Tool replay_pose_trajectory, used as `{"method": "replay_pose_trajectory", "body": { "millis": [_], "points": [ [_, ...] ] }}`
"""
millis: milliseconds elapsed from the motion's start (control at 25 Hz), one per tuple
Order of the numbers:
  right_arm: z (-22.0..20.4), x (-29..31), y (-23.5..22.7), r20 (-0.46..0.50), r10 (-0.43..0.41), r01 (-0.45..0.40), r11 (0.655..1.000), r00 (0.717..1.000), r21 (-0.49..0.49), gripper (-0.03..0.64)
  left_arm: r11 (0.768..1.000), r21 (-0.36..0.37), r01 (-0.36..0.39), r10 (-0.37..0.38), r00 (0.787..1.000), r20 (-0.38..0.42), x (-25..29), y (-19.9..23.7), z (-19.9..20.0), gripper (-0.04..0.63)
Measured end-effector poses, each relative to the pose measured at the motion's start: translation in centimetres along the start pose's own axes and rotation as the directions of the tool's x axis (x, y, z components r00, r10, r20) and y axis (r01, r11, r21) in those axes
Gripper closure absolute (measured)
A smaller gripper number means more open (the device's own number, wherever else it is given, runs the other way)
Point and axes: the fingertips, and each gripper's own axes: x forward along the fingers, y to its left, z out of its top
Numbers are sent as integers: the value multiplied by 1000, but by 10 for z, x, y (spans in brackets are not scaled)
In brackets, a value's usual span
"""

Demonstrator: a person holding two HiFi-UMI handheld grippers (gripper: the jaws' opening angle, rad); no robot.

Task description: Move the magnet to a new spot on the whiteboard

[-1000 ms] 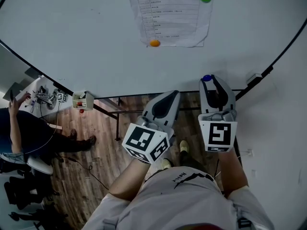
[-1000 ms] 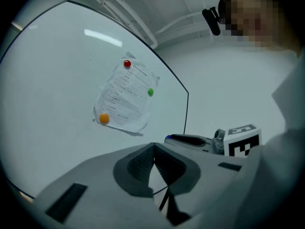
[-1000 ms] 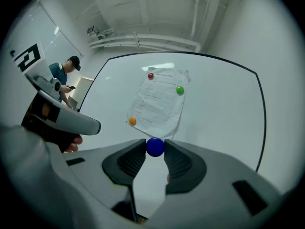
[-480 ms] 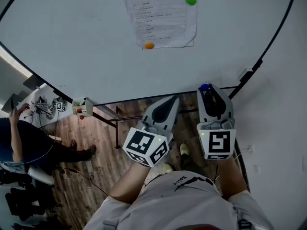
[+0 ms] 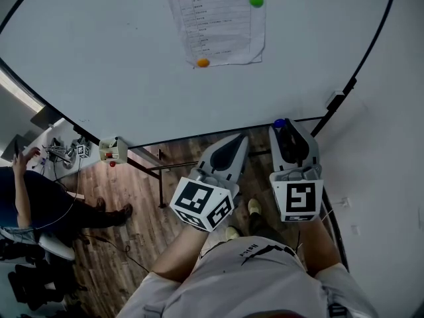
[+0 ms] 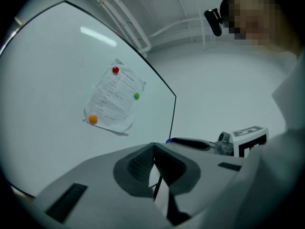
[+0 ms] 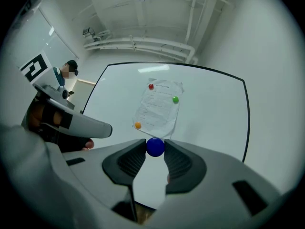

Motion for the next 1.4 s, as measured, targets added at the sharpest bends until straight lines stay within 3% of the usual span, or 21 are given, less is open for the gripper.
{"method": "replay_pose_trajectory", "body": {
  "millis": [360, 760, 1400],
  "points": [
    [-9, 1, -12, -8, -24, 24, 1000, 1000, 6, 492, 1000, -18, 14, -14, 1000, -2, 13, -2, -4, 584],
    [-50, 24, -60, -28, -66, 68, 996, 997, 61, 491, 1000, -8, 22, -22, 1000, -21, 52, -2, -21, 584],
    [-137, 117, -148, -88, -73, 85, 987, 993, 138, 492, 998, 2, -69, 69, 995, -67, 137, 40, -46, 584]
  ]
}}
